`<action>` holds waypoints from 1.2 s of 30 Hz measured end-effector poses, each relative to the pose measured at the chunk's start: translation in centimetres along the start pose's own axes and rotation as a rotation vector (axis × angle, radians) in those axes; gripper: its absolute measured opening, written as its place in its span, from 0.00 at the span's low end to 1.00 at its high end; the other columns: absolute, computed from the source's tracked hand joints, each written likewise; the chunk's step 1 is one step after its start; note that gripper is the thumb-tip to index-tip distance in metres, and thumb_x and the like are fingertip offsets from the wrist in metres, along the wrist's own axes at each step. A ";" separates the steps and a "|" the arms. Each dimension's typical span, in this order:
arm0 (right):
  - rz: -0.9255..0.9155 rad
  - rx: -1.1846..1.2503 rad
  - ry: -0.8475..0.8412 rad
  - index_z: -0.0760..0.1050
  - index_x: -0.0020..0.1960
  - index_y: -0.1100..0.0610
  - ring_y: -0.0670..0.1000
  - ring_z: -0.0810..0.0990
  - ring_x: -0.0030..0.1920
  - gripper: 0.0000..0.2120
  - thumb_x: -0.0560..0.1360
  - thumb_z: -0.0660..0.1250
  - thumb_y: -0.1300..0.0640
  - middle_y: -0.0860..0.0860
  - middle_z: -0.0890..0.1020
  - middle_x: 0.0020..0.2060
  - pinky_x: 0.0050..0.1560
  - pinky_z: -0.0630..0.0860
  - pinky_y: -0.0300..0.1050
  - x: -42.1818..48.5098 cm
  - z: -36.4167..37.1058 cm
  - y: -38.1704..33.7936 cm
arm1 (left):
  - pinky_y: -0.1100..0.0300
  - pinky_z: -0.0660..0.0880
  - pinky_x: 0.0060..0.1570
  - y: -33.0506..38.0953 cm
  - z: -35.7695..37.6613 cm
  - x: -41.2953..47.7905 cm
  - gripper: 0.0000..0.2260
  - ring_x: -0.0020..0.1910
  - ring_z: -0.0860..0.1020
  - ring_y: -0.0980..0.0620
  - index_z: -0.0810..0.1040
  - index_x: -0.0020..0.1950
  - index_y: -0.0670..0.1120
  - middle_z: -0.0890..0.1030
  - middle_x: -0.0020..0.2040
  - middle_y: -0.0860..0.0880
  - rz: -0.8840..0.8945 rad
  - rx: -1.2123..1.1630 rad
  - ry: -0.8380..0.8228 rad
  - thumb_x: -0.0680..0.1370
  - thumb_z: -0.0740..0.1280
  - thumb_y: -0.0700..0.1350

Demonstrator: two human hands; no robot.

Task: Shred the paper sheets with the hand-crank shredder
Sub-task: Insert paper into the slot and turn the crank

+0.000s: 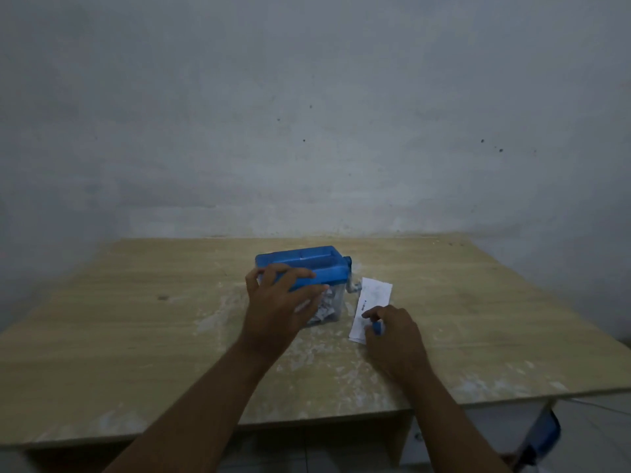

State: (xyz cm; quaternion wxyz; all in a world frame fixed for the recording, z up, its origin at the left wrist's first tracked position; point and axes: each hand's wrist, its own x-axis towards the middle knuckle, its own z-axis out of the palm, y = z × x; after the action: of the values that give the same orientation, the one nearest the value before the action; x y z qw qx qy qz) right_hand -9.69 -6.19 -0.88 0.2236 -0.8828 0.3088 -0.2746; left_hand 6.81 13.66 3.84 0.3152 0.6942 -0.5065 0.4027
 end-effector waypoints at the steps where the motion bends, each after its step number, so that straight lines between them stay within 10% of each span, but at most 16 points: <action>1: 0.002 -0.003 -0.001 0.83 0.61 0.47 0.46 0.77 0.56 0.14 0.77 0.70 0.57 0.46 0.82 0.56 0.56 0.73 0.39 0.0 0.0 0.0 | 0.41 0.67 0.63 0.2 0.2 -0.5 0.09 0.64 0.77 0.46 0.86 0.59 0.59 0.83 0.63 0.58 -0.027 0.001 0.003 0.80 0.71 0.54; 18: -0.014 -0.054 -0.012 0.82 0.62 0.44 0.48 0.77 0.60 0.12 0.79 0.69 0.50 0.44 0.82 0.60 0.66 0.75 0.53 0.5 0.2 0.2 | 0.51 0.80 0.51 -2.6 -1.3 2.9 0.13 0.52 0.81 0.52 0.86 0.62 0.48 0.83 0.54 0.53 -0.063 -0.318 -0.041 0.79 0.74 0.37; 26: -0.038 -0.081 0.001 0.81 0.63 0.43 0.49 0.76 0.60 0.13 0.79 0.67 0.49 0.44 0.82 0.60 0.66 0.74 0.54 0.0 0.1 0.0 | 0.44 0.72 0.71 -2.5 0.6 3.7 0.27 0.69 0.73 0.47 0.81 0.72 0.50 0.80 0.69 0.50 -0.506 -0.100 -0.228 0.81 0.65 0.67; 36: -0.055 -0.024 -0.021 0.82 0.63 0.45 0.45 0.74 0.63 0.19 0.75 0.72 0.41 0.42 0.80 0.64 0.67 0.70 0.49 -0.6 -0.3 -0.4 | 0.45 0.75 0.68 -5.3 0.6 4.1 0.32 0.65 0.78 0.52 0.82 0.70 0.52 0.82 0.66 0.54 -0.447 -0.280 -0.317 0.78 0.61 0.74</action>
State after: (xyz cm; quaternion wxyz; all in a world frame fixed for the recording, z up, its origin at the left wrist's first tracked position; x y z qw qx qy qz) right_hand -10.08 -5.60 -0.61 0.2085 -0.8964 0.2852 -0.2677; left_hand 12.70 12.82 6.95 0.4053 0.7925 -0.4348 0.1363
